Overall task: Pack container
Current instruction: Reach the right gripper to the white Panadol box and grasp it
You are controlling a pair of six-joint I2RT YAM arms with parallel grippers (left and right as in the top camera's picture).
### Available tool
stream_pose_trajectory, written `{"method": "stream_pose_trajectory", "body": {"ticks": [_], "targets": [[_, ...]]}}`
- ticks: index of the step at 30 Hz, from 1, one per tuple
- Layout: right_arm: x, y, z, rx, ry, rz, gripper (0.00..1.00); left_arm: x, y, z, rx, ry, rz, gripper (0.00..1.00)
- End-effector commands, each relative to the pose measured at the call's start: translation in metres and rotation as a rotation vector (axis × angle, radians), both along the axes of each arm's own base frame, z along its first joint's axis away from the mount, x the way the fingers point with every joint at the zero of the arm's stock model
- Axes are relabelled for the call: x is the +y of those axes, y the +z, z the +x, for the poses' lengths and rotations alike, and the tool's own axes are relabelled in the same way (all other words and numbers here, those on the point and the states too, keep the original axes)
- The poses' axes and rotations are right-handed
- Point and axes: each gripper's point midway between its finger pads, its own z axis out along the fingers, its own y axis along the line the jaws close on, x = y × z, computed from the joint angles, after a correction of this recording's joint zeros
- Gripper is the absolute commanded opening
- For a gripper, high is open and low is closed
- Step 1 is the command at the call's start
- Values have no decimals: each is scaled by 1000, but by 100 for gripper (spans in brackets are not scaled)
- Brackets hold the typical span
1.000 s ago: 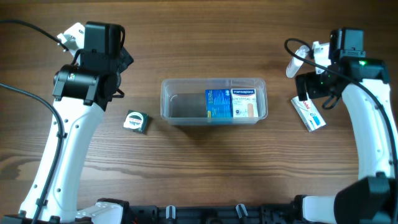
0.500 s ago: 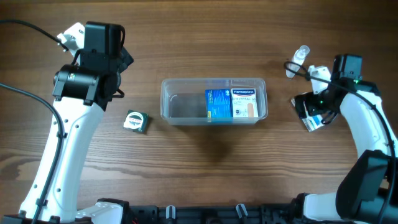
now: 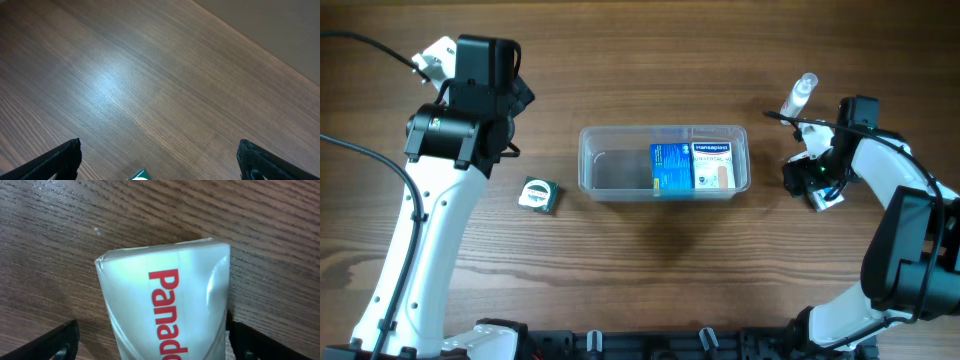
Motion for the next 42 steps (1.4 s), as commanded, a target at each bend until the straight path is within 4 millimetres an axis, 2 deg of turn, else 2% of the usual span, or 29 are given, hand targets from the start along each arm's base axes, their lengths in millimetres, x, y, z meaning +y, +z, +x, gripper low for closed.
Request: {"method": "stream_pose_trajectory", "body": {"ticks": [1, 2, 4, 5, 14, 25, 28, 32, 35, 37, 40, 42], "targets": [[-10, -9, -2, 20, -56, -50, 90, 5, 5, 0, -14, 16, 10, 100], [-14, -9, -2, 21, -71, -68, 87, 5, 5, 0, -14, 16, 10, 100], [-17, -9, -3, 25, -75, -87, 72, 5, 5, 0, -14, 16, 10, 100], [-17, -8, -2, 19, -100, -84, 68, 5, 5, 0, -14, 16, 10, 100], [-19, -1, 9, -23, -159, -80, 57, 5, 5, 0, -14, 16, 10, 100], [-19, 30, 22, -63, -228, -56, 48, 5, 5, 0, -14, 16, 10, 100], [-16, 47, 29, -61, -229, -31, 48, 5, 5, 0, -14, 16, 10, 100], [-4, 69, 41, -84, -212, 53, 47, 5, 5, 0, -13, 16, 10, 100], [11, 91, 55, -121, -214, 155, 39, 5, 5, 0, -14, 16, 10, 100], [19, 103, 62, -140, -222, 186, 38, 5, 5, 0, -14, 16, 10, 100], [39, 119, 70, -179, -166, 189, 38, 5, 5, 0, -14, 16, 10, 100], [58, 133, 73, -216, -88, 181, 38, 5, 5, 0, -14, 16, 10, 100]]}}
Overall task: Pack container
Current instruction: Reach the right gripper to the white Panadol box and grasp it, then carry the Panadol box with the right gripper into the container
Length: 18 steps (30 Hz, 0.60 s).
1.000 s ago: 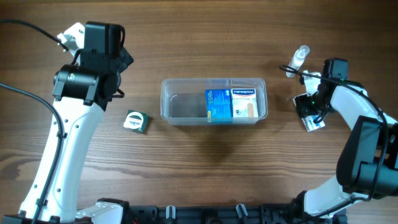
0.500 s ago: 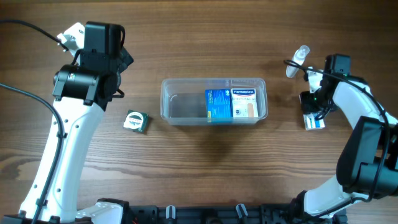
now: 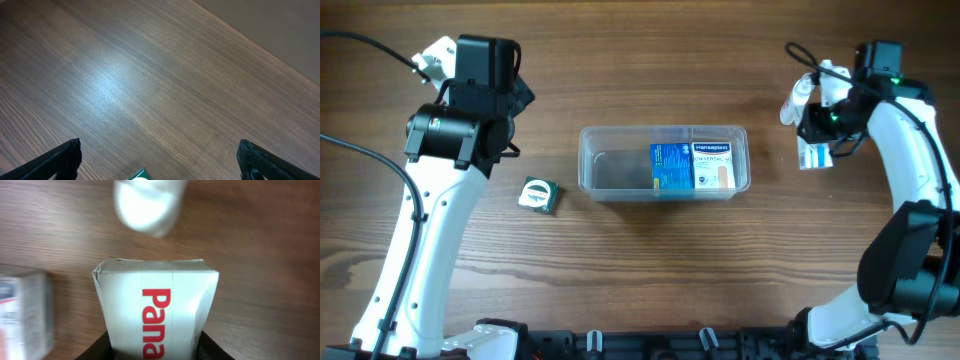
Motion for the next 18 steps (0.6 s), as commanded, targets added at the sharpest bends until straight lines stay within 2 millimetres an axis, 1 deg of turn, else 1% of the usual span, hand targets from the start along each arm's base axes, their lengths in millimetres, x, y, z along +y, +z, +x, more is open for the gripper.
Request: {"method": "stream_pose_trajectory", "body": {"ticks": [1, 5, 6, 7, 9, 10, 12, 13, 15, 16, 17, 18], "targets": [[52, 50, 16, -140, 153, 9, 38, 5, 5, 0, -14, 16, 10, 100], [102, 86, 21, -229, 284, -31, 38, 5, 5, 0, -14, 16, 10, 100], [123, 100, 20, -268, 350, -39, 38, 5, 5, 0, -14, 16, 10, 100], [142, 110, 19, -298, 393, -34, 38, 5, 5, 0, -14, 16, 10, 100], [178, 120, 14, -342, 497, -37, 38, 5, 5, 0, -14, 16, 10, 100], [200, 119, 6, -351, 573, -58, 38, 5, 5, 0, -14, 16, 10, 100], [226, 114, -5, -350, 676, -107, 39, 5, 5, 0, -14, 16, 10, 100], [240, 110, -14, -349, 760, -146, 39, 5, 5, 0, -14, 16, 10, 100], [255, 103, -26, -340, 888, -191, 39, 5, 5, 0, -14, 16, 10, 100], [259, 97, -33, -321, 957, -213, 39, 5, 5, 0, -14, 16, 10, 100], [261, 94, -36, -311, 981, -220, 39, 5, 5, 0, -14, 16, 10, 100], [261, 87, -40, -285, 1015, -230, 39, 5, 5, 0, -14, 16, 10, 100]]}}
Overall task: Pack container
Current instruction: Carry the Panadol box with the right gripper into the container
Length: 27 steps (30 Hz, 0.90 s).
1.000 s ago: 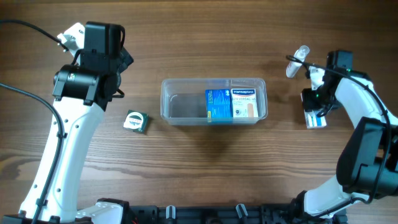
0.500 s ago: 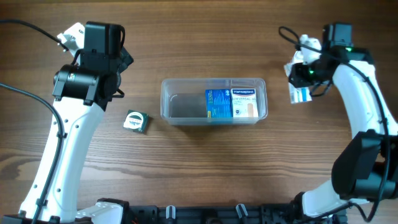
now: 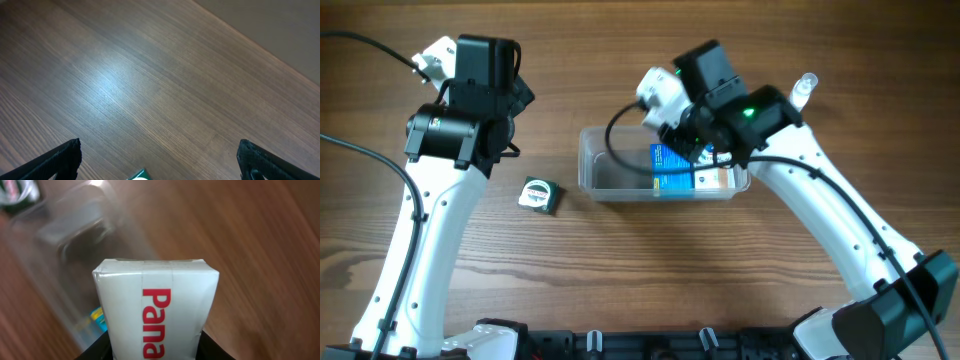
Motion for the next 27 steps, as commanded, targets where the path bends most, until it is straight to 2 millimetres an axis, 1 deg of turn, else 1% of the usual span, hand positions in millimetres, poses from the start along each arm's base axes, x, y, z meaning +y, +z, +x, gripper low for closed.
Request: {"method": "stream_pose_trajectory", "body": {"ticks": [1, 4, 8, 10, 11, 17, 19, 21, 23, 25, 27], "targets": [[-6, -17, -1, -5, 116, -124, 39, 5, 5, 0, -13, 17, 10, 100], [-12, -37, -8, 49, 218, -208, 39, 5, 5, 0, -14, 17, 10, 100], [-15, -50, -6, 68, 269, -246, 40, 5, 5, 0, -14, 17, 10, 100], [-21, -58, -7, 92, 288, -271, 45, 5, 5, 0, -14, 17, 10, 100], [-24, -62, -7, 106, 303, -285, 46, 5, 5, 0, -14, 17, 10, 100], [-56, -93, -8, 198, 254, -314, 47, 5, 5, 0, -14, 17, 10, 100], [-61, -96, -8, 209, 236, -309, 47, 5, 5, 0, -14, 17, 10, 100], [-59, -95, 0, 190, 174, -281, 47, 5, 5, 0, -14, 17, 10, 100], [-52, -93, 6, 175, 140, -234, 47, 5, 5, 0, -14, 17, 10, 100], [-37, -91, 3, 187, 163, -155, 47, 5, 5, 0, -14, 17, 10, 100], [-18, -86, 3, 197, 157, -39, 47, 5, 5, 0, -14, 17, 10, 100]]}}
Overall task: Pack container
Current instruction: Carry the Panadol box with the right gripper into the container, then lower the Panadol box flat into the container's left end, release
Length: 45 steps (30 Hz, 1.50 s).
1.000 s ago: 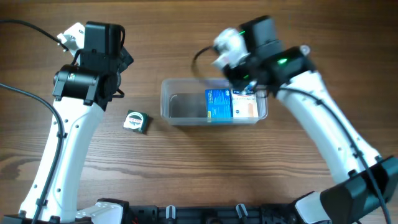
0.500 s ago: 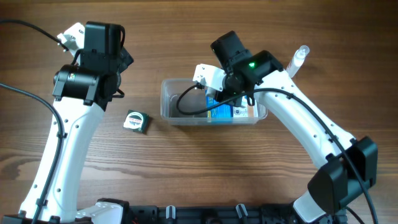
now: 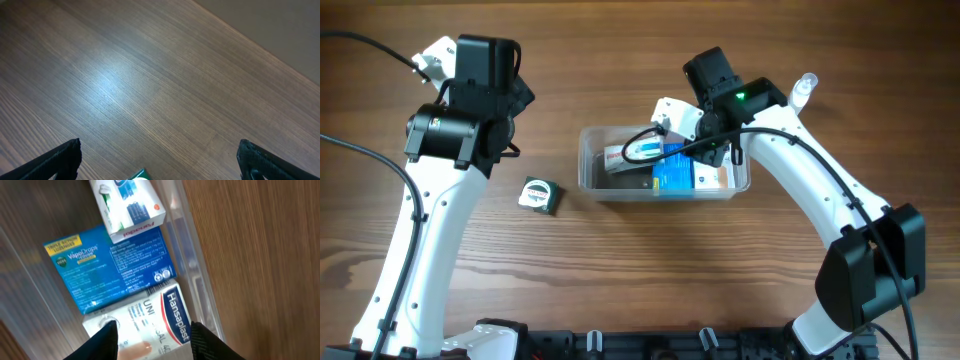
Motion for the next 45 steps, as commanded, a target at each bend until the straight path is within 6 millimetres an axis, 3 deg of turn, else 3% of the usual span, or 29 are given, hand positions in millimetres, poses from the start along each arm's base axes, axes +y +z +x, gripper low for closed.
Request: {"method": "stream_pose_trajectory", "body": {"ticks": [1, 9, 13, 16, 17, 19, 24, 30, 36, 40, 45], "targets": [[37, -1, -8, 89, -16, 210, 47, 5, 5, 0, -14, 16, 10, 100], [90, 8, -30, 111, 56, 312, 47, 5, 5, 0, -13, 16, 10, 100], [116, 15, -31, 72, 74, 358, 47, 3, 5, 0, -16, 14, 10, 100], [121, 17, -31, 72, 59, 372, 38, 3, 5, 0, -16, 14, 9, 100], [121, 17, -29, 75, 29, 377, 30, 3, 5, 0, -16, 14, 10, 100], [112, 12, -16, 57, -132, 348, 5, 3, 5, 0, -16, 14, 9, 100], [87, -5, 6, 46, -567, 310, 4, 4, 5, 0, -16, 14, 10, 100], [53, -19, 7, 10, -841, 207, 4, 3, 5, 0, -16, 14, 9, 100], [45, -27, -1, 46, -1004, 208, 4, 3, 5, 0, -16, 14, 9, 100], [38, -48, -12, 72, -1043, 176, 4, 3, 5, 0, -16, 14, 9, 100], [41, -47, -7, 62, -1042, 198, 4, 3, 5, 0, -16, 14, 9, 100]]}}
